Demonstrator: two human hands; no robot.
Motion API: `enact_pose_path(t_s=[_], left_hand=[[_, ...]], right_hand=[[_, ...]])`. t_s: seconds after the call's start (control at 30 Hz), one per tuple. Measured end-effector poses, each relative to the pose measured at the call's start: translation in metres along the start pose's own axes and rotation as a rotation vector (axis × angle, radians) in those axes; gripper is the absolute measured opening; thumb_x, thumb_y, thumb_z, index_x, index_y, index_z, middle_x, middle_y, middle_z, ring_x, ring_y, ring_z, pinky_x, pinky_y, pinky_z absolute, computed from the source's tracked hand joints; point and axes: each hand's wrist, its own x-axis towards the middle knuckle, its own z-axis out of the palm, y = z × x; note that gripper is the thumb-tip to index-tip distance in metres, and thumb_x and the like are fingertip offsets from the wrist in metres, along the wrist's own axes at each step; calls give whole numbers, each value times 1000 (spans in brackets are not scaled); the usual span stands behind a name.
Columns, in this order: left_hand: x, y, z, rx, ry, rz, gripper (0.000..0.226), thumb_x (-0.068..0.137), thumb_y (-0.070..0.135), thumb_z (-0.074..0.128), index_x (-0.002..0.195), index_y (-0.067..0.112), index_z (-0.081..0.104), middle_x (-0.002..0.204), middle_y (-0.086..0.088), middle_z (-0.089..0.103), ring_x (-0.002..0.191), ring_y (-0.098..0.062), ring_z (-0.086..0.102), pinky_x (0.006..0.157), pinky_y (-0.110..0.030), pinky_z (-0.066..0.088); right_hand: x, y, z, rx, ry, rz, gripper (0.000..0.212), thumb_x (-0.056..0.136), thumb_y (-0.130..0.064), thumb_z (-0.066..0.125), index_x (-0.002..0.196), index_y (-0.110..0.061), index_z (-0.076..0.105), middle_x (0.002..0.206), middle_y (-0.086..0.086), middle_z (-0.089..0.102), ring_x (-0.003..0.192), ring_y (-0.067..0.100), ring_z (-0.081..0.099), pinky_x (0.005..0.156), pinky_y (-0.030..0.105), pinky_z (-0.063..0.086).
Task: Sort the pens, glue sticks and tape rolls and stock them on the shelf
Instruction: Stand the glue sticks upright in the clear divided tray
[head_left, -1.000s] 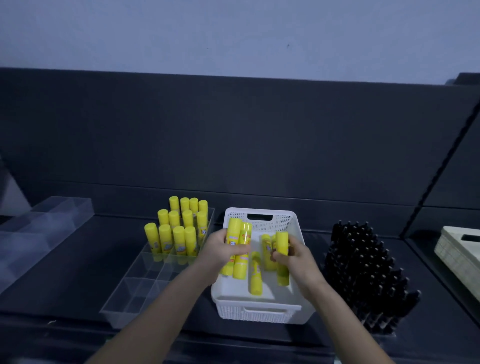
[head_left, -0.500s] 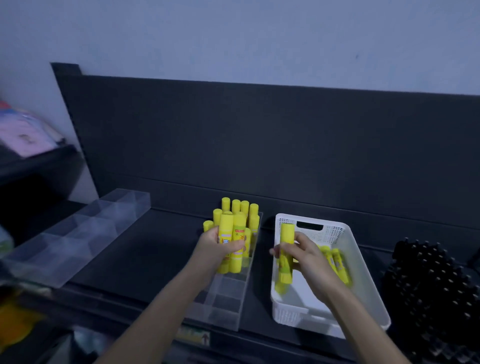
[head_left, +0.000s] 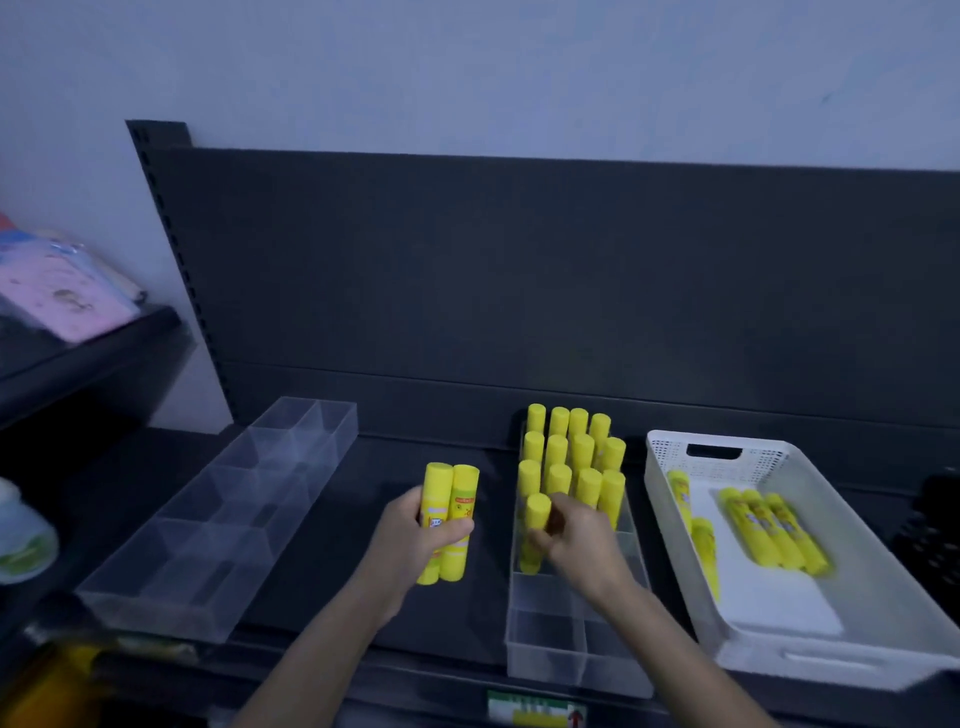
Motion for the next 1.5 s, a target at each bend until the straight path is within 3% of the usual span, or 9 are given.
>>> enact_pose_path(t_s=[0.4, 0.63, 0.77, 0.93, 1.17, 1.27, 1.33, 1.4, 1.5], left_hand=[[1, -5, 4, -54, -57, -16, 12, 79, 5, 69, 85, 13, 62, 75, -1, 65, 70, -14, 62, 59, -28, 48], [-6, 0, 13, -50, -41, 0, 12, 77, 4, 71, 82, 12, 63, 73, -2, 66, 67, -15, 63, 60, -30, 51], [-11, 8, 24, -67, -93, 47, 14, 76, 0, 71, 78, 12, 63, 61, 6, 66, 57, -5, 63, 51, -20, 47], [-15, 13, 38, -85, -176, 103, 16, 77, -1, 70, 83, 12, 66, 68, 5, 68, 64, -8, 65, 57, -21, 51], [-11, 8, 32, -8, -99, 103, 11, 86, 7, 63, 89, 17, 59, 74, -1, 62, 65, -10, 61, 65, -23, 52], [-10, 5, 27, 34, -99, 123, 6, 88, 10, 61, 88, 12, 55, 65, -1, 50, 52, -8, 48, 52, -19, 45], [-9, 2, 27, 81, -122, 120, 8, 92, 17, 56, 90, 10, 51, 67, 0, 46, 54, -7, 44, 51, -16, 42], [-8, -1, 28, 118, -132, 91, 10, 94, 20, 51, 91, 12, 46, 73, -2, 45, 61, -9, 44, 56, -17, 42], [-8, -7, 27, 125, -131, 43, 11, 94, 14, 49, 87, 19, 42, 77, -2, 46, 67, -12, 45, 64, -22, 41]], right_hand=[[-4, 4, 9, -210, -42, -4, 25, 83, -31, 64, 97, -11, 61, 98, 8, 68, 92, 25, 62, 76, 30, 45], [-14, -3, -14, -51, 17, -9, 39, 82, -28, 68, 116, -12, 61, 110, 3, 68, 106, 20, 60, 89, 28, 48], [-23, -21, -37, 178, 144, -83, 22, 84, -25, 66, 102, -12, 69, 83, -9, 64, 87, 10, 57, 69, 7, 37], [-29, -34, -38, 308, 26, -137, 43, 73, -47, 60, 78, -5, 66, 74, 5, 63, 79, 22, 55, 73, 36, 44], [-27, -21, -56, 589, 54, -24, 12, 94, -20, 51, 94, -11, 58, 86, 2, 61, 77, 14, 54, 74, 29, 44], [-26, -17, -63, 385, -62, 20, 23, 98, -33, 36, 117, -29, 49, 117, -8, 58, 96, 10, 57, 75, 17, 42], [-25, -11, -63, 141, -187, 73, 39, 100, -35, 31, 136, -23, 38, 110, -8, 57, 88, 15, 59, 69, 15, 40], [-21, -6, -62, 21, -274, 131, 40, 99, -34, 34, 137, -21, 34, 84, -5, 53, 59, 14, 52, 54, 18, 43], [-11, -3, -64, -162, -291, 156, 36, 93, -28, 49, 123, -10, 40, 93, 6, 53, 68, 15, 49, 67, 27, 42]])
